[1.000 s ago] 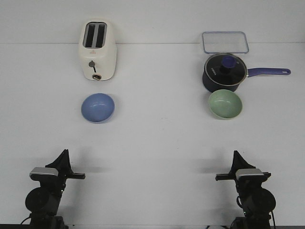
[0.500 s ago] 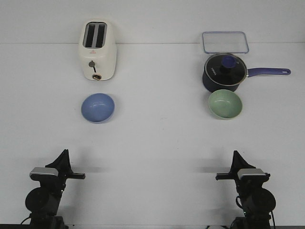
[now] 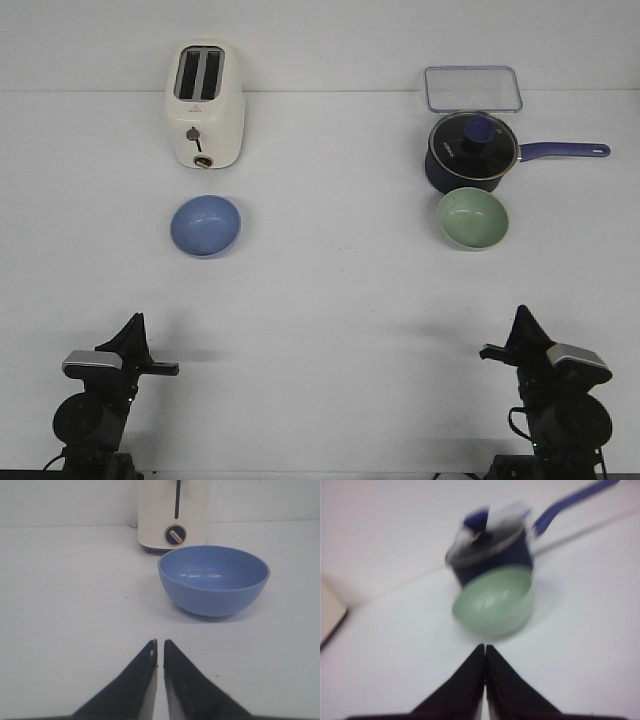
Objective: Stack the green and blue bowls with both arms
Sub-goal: 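Reach the right gripper forward and grasp the rim of the pale green bowl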
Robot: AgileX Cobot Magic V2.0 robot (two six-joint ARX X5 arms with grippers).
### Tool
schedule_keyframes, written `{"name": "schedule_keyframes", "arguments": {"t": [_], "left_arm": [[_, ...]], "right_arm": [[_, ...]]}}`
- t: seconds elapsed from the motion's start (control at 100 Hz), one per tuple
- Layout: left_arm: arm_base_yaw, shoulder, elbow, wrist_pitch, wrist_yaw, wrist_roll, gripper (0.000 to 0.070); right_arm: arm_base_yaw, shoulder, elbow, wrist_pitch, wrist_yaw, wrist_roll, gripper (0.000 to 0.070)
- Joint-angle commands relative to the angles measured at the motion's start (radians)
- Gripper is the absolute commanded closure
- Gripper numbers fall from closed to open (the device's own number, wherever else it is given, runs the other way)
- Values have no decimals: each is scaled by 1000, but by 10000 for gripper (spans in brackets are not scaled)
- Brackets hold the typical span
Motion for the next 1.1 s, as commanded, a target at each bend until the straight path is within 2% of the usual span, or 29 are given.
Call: {"name": "schedule_keyframes", "arguments": {"t": [0.0, 0.03, 0.05, 0.13, 0.15, 0.17, 0.34, 0.45, 0.59, 0.69, 0.95, 1.0, 1.09], "left_arm": [[1, -1, -19, 14, 4, 2, 685], [1, -1, -19, 14, 4, 2, 685], [0, -1, -19, 14, 4, 2, 685], [0, -1, -19, 14, 4, 2, 685], [0, -1, -19, 14, 4, 2, 685], [1, -1, -19, 14, 4, 2, 685], [1, -1, -19, 14, 4, 2, 685], [1, -1, -19, 14, 4, 2, 685], [1, -1, -19, 14, 4, 2, 685], [1, -1, -19, 14, 4, 2, 685], [0, -1, -19, 14, 4, 2, 685], [0, -1, -19, 14, 4, 2, 685], [1, -1, -19, 14, 4, 2, 685]], "right_arm": [[1, 111, 139, -39, 14, -89, 692], [1, 167, 193, -64, 14, -127, 658], [1, 205, 228, -81, 15, -147, 607], [1, 357, 351, -145, 48, -181, 290], [1, 394, 378, -160, 59, -182, 230], [1, 430, 404, -174, 68, -186, 200], [-3, 732, 557, -200, 87, -246, 245], [-26, 940, 645, -200, 82, -249, 247], [-64, 1197, 788, -236, 31, -261, 247], [-87, 1352, 892, -269, 22, -276, 247], [-114, 1593, 1033, -286, -75, -271, 252], [-114, 1617, 1036, -267, -89, -270, 277], [-114, 1643, 1036, -258, -103, -261, 384]]}}
